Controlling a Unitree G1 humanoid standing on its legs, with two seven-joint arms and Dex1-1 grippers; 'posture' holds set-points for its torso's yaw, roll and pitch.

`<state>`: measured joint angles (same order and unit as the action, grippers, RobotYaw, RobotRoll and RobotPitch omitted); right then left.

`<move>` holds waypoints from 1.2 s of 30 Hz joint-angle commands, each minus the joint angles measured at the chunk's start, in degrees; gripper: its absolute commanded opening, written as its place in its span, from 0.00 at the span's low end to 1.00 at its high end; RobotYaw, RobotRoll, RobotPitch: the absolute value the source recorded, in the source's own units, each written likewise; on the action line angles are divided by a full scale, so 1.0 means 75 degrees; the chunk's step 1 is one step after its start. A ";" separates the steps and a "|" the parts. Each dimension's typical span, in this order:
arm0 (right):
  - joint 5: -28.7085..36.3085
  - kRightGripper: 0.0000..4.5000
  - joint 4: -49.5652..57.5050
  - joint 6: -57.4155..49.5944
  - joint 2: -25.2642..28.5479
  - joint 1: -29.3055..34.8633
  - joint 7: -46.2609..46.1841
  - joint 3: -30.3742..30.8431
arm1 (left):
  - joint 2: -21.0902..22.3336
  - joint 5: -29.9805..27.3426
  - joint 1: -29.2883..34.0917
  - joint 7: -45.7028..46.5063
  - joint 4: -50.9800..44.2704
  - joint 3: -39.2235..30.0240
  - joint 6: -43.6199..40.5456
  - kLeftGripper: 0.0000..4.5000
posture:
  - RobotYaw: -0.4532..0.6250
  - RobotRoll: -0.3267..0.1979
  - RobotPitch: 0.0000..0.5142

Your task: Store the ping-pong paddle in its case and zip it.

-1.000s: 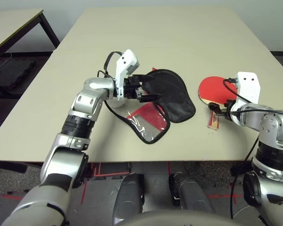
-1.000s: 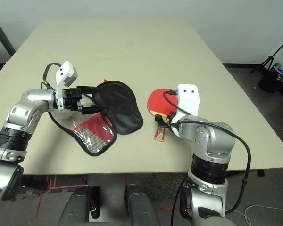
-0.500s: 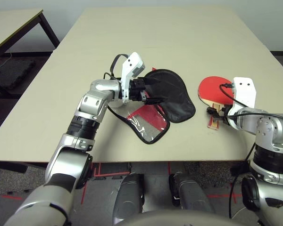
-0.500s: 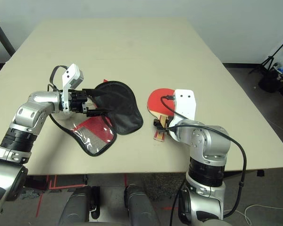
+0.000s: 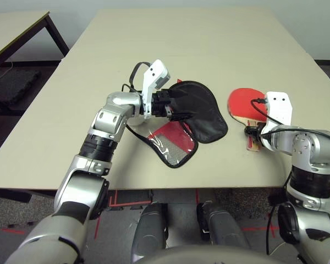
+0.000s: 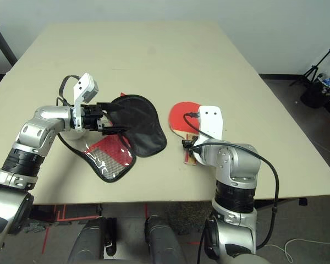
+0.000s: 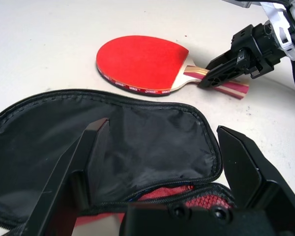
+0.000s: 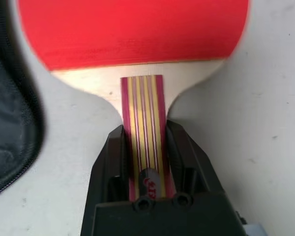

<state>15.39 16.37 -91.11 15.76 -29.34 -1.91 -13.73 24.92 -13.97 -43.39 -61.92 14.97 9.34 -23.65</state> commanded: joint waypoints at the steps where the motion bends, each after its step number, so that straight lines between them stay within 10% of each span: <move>1: -0.0304 0.25 0.0198 -0.0132 0.0169 -0.0381 -0.0074 -0.0132 | 0.0007 -0.0001 -0.0014 0.0027 0.0071 -0.0046 0.0047 1.00 | 0.36 0.62 0.21; 36: 0.0271 0.25 -0.1407 0.0008 -0.1031 -0.2012 0.0809 0.2422 | 0.0642 -0.0312 0.0328 0.0667 -0.0514 -0.0838 -0.0441 1.00 | 0.42 0.62 0.23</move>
<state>17.93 6.46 -90.71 8.59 -43.48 3.83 3.80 29.23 -15.88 -41.87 -57.00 12.21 3.40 -26.23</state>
